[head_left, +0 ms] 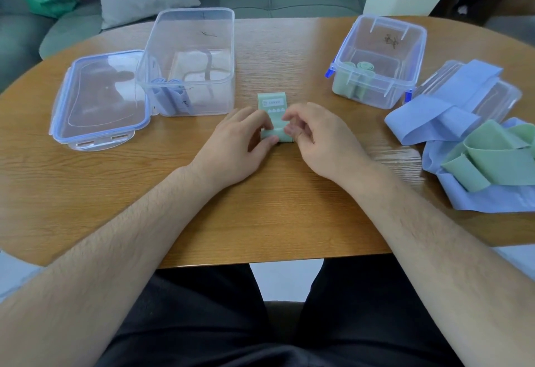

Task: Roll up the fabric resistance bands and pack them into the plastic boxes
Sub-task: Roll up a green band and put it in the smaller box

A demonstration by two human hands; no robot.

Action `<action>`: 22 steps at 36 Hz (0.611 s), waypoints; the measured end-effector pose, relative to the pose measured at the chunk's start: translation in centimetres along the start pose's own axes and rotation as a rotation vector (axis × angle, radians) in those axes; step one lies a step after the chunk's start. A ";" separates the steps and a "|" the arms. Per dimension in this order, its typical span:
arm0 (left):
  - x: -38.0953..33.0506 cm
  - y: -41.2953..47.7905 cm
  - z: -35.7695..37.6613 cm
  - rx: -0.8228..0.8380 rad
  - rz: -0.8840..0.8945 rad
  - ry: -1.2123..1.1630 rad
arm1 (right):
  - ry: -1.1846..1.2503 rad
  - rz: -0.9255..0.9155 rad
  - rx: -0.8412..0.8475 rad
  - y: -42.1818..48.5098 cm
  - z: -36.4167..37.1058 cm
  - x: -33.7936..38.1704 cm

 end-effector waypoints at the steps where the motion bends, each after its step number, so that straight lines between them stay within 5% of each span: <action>1: 0.1 0.1 0.1 -0.007 -0.003 0.001 | 0.001 -0.010 -0.010 -0.1 -0.1 0.1; 22: -0.5 1.7 0.2 -0.131 0.087 0.280 | -0.038 -0.009 -0.003 1.3 0.0 -1.9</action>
Point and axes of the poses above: each hand's wrist, its own y-axis towards the middle knuckle, its own z-axis out of the palm, x = y × z, the point moved 5 cm from there along y, towards the middle knuckle, and after that the axes turned 1 degree about y, right-handed, at the moved point
